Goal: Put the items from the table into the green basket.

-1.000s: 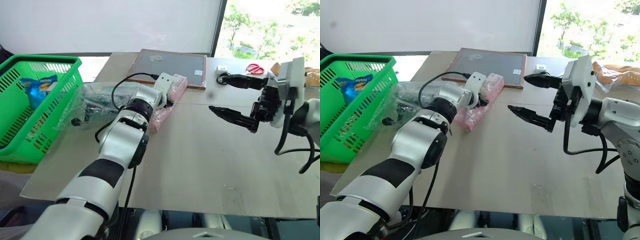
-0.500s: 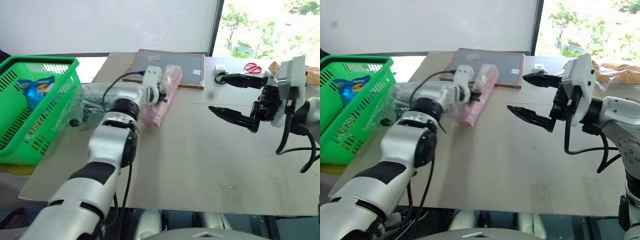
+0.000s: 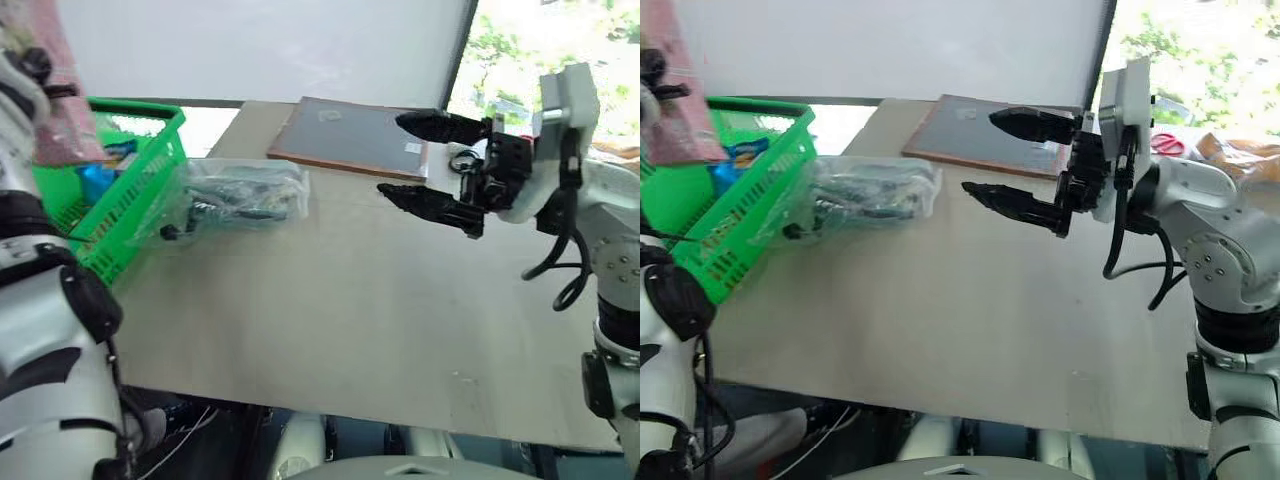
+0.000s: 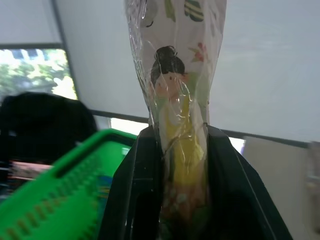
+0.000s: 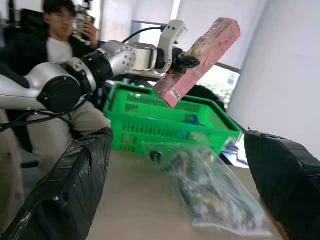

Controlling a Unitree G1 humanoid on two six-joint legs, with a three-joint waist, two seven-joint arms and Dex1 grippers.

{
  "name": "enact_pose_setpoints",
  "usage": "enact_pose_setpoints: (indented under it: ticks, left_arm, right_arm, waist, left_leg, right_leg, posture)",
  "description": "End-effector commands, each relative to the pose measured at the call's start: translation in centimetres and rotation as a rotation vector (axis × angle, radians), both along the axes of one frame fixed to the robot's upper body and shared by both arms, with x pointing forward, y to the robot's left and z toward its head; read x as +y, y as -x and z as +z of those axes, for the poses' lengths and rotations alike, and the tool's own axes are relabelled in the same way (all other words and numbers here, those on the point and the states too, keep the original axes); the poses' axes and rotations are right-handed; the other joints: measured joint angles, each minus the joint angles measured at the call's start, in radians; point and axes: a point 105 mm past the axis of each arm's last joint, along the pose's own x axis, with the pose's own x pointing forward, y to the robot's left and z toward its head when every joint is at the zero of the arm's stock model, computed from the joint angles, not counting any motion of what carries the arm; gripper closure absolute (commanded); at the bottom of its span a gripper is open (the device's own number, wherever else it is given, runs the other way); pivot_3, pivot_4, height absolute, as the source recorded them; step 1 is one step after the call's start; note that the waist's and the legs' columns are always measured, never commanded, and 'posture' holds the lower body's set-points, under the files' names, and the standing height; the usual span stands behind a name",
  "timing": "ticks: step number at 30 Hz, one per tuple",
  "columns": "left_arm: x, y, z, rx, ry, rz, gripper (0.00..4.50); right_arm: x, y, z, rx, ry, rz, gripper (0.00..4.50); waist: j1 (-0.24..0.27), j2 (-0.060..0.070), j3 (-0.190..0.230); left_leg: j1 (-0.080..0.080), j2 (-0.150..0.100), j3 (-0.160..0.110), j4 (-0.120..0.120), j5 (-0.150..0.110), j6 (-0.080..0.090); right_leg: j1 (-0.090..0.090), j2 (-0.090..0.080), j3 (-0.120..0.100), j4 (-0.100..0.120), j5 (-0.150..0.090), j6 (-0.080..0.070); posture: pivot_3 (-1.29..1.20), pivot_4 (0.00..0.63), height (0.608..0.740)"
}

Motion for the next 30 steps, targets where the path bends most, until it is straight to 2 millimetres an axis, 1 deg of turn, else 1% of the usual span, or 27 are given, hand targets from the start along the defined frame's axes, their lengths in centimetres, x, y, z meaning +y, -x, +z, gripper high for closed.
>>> enact_pose_setpoints:
  ticks: [1, 3, 7, 8, 9, 10, 12, 13, 15, 16, 17, 19, 21, 23, 24, 25, 26, 27, 28, 29, 30]
  left_arm:
    - [2.8, 2.1, 1.0, -0.009, -0.13, 0.109, 3.49]
    - [4.1, 2.5, -0.5, 0.052, -0.153, 0.139, 3.49]
    - [4.5, 2.0, -3.4, 0.172, -0.201, 0.118, 3.49]
    - [4.3, 1.8, -4.4, 0.187, -0.158, 0.075, 3.49]
    - [4.3, 1.7, -5.0, 0.193, -0.153, 0.051, 3.49]
    - [4.3, 1.7, -5.6, 0.211, -0.157, 0.045, 2.91]
    - [4.5, 1.7, -6.3, 0.226, -0.169, 0.052, 2.25]
    - [4.6, 1.8, -6.3, 0.218, -0.162, 0.063, 1.69]
    - [4.7, 1.9, -6.0, 0.192, -0.158, 0.078, 0.82]
    - [4.6, 1.9, -5.5, 0.164, -0.154, 0.074, 0.3]
    - [4.3, 1.7, -4.9, 0.129, -0.149, 0.061, 0.09]
    - [3.0, 1.1, -3.4, 0.064, -0.172, 0.01, 0.09]
    - [1.1, 0.2, -2.0, -0.007, -0.168, -0.085, 0.09]
    - [-2.0, -1.3, -1.2, -0.05, -0.161, -0.218, 0.09]
    - [-5.3, -2.4, -1.0, -0.101, -0.138, -0.349, 0.09]
    - [-8.7, -3.1, -1.3, -0.135, -0.113, -0.475, 0.09]
    - [-12.7, -3.5, -2.6, -0.115, -0.042, -0.63, 0.09]
    - [-17.4, -3.2, -4.3, -0.078, 0.032, -0.803, 0.09]
    - [-21.3, -2.2, -6.2, -0.02, 0.063, -0.932, 0.09]
    - [-25.0, -0.9, -8.2, 0.045, 0.08, -1.045, 0.09]
    - [-27.6, 0.4, -10.0, 0.102, 0.096, -1.126, 0.09]
  right_arm:
    - [0.2, 0.0, 0.8, -0.053, -0.008, 0.029, 0.0]
    - [0.4, 0.0, 0.7, -0.055, -0.004, 0.04, 0.0]
    - [0.4, 0.0, 0.8, -0.06, -0.001, 0.048, 0.0]
    - [0.4, 0.0, 0.8, -0.061, 0.0, 0.048, 0.0]
    - [0.4, 0.1, 0.8, -0.062, 0.001, 0.048, 0.0]
    - [0.3, 0.1, 0.7, -0.061, 0.002, 0.046, 0.0]
    - [0.3, 0.2, 0.7, -0.06, 0.004, 0.041, 0.0]
    - [0.2, 0.2, 0.7, -0.06, 0.005, 0.04, 0.0]
    - [0.2, 0.3, 0.6, -0.059, 0.006, 0.036, 0.0]
    - [0.2, 0.3, 0.6, -0.06, 0.009, 0.031, 0.0]
    - [0.1, 0.3, 0.5, -0.061, 0.01, 0.026, 0.0]
    - [0.0, 0.4, 0.4, -0.058, 0.013, 0.015, 0.0]
    - [-0.1, 0.3, 0.2, -0.053, 0.019, 0.001, 0.0]
    - [-0.5, 0.2, -0.1, -0.047, 0.031, -0.021, 0.0]
    - [-1.0, 0.0, -0.5, -0.033, 0.045, -0.051, 0.0]
    - [-1.7, -0.3, -1.1, -0.019, 0.063, -0.092, 0.0]
    - [-2.6, -0.7, -1.8, 0.001, 0.084, -0.147, 0.0]
    - [-3.7, -1.0, -2.6, 0.033, 0.101, -0.211, 0.0]
    - [-4.8, -1.4, -3.4, 0.068, 0.12, -0.279, 0.0]
    - [-6.1, -1.8, -4.4, 0.091, 0.155, -0.367, 0.0]
    - [-7.2, -2.0, -5.3, 0.098, 0.191, -0.442, 0.0]
  waist:
    - [0.018, -0.003, -0.002]
    - [0.03, -0.003, -0.004]
    - [0.047, -0.005, -0.006]
    - [0.047, -0.005, -0.006]
    - [0.047, -0.006, -0.007]
    - [0.045, -0.007, -0.008]
    - [0.04, -0.007, -0.008]
    - [0.036, -0.007, -0.008]
    - [0.03, -0.007, -0.008]
    - [0.027, -0.007, -0.008]
    - [0.024, -0.007, -0.008]
    - [0.022, -0.007, -0.008]
    - [0.021, -0.007, -0.008]
    - [0.03, -0.007, -0.009]
    - [0.032, -0.007, -0.01]
    - [0.034, -0.007, -0.01]
    - [0.037, -0.006, -0.013]
    - [0.04, -0.004, -0.016]
    - [0.036, 0.0, -0.019]
    - [0.035, 0.0, -0.018]
    - [0.021, 0.001, -0.019]
  left_leg:
    - [0.0, 0.0, -0.001, 0.0, 0.0, 0.0]
    - [0.0, 0.0, 0.0, -0.001, 0.0, 0.0]
    - [-0.001, 0.0, -0.001, -0.001, 0.0, 0.0]
    - [-0.001, 0.0, -0.001, -0.001, 0.0, 0.0]
    - [-0.001, 0.0, -0.001, -0.001, 0.0, 0.0]
    - [-0.001, 0.0, -0.001, -0.001, 0.0, 0.0]
    - [-0.001, 0.0, -0.001, -0.001, 0.0, 0.0]
    - [-0.001, 0.0, -0.001, -0.001, 0.0, 0.0]
    - [-0.001, 0.0, -0.002, -0.001, 0.0, 0.0]
    - [-0.001, 0.0, -0.001, -0.001, 0.0, 0.0]
    - [-0.001, 0.0, -0.001, -0.001, 0.0, 0.0]
    - [-0.001, 0.0, -0.001, -0.001, 0.0, 0.0]
    - [0.0, 0.001, -0.001, -0.001, 0.0, 0.0]
    - [-0.001, 0.0, -0.002, 0.0, 0.0, 0.0]
    - [-0.001, 0.0, -0.002, 0.0, 0.0, 0.0]
    - [-0.001, 0.0, -0.003, 0.0, 0.0, 0.0]
    - [-0.001, 0.0, -0.003, 0.0, 0.0, 0.0]
    - [-0.001, -0.001, -0.006, 0.0, 0.0, 0.001]
    - [0.0, -0.003, -0.008, 0.001, -0.002, 0.003]
    - [0.0, -0.004, -0.009, 0.002, -0.003, 0.005]
    - [0.0, -0.004, -0.009, 0.002, -0.003, 0.005]
  right_leg:
    - [0.0, 0.0, -0.001, 0.0, 0.0, 0.0]
    - [0.0, 0.0, -0.001, 0.0, 0.0, 0.0]
    - [0.0, 0.0, -0.003, 0.0, 0.0, 0.0]
    - [0.0, 0.0, -0.003, 0.0, 0.0, 0.0]
    - [0.0, 0.0, -0.003, 0.0, 0.0, 0.0]
    - [0.0, 0.0, -0.003, 0.0, 0.0, 0.0]
    - [0.0, 0.0, -0.002, 0.0, 0.0, 0.0]
    - [0.0, 0.0, -0.002, 0.0, 0.0, 0.0]
    - [0.0, 0.0, -0.002, 0.0, 0.0, 0.0]
    - [0.0, 0.0, -0.002, 0.0, 0.0, 0.0]
    - [0.0, 0.0, -0.002, 0.0, 0.0, 0.0]
    - [0.0, 0.0, -0.002, 0.001, 0.0, 0.0]
    - [0.0, 0.0, -0.002, 0.001, 0.0, 0.0]
    - [0.0, -0.001, -0.003, 0.001, 0.0, 0.0]
    - [0.001, -0.001, -0.003, 0.001, 0.0, 0.0]
    - [0.001, -0.001, -0.004, 0.0, 0.0, 0.0]
    - [0.002, -0.002, -0.004, 0.0, 0.0, 0.0]
    - [0.003, -0.004, -0.005, 0.0, 0.0, 0.0]
    - [0.005, -0.005, -0.004, 0.0, 0.0, 0.0]
    - [0.007, -0.007, -0.002, 0.0, 0.001, 0.001]
    - [0.007, -0.007, -0.001, 0.0, 0.001, 0.001]
  posture:
    - [0.18, 0.003, 0.74]
    - [0.19, 0.0, 0.74]
    - [0.18, 0.0, 0.74]
    - [0.18, 0.0, 0.74]
    - [0.17, 0.002, 0.74]
    - [0.17, 0.003, 0.74]
    - [0.16, 0.004, 0.74]
    - [0.16, 0.005, 0.74]
    - [0.15, 0.007, 0.74]
    - [0.14, 0.009, 0.74]
    - [0.14, 0.01, 0.74]
    - [0.14, 0.012, 0.74]
    - [0.14, 0.012, 0.74]
    - [0.14, 0.012, 0.74]
    - [0.14, 0.012, 0.74]
    - [0.14, 0.012, 0.74]
    - [0.13, 0.017, 0.74]
    - [0.11, 0.021, 0.74]
    - [0.09, 0.025, 0.74]
    - [0.07, 0.029, 0.74]
    - [0.06, 0.032, 0.74]
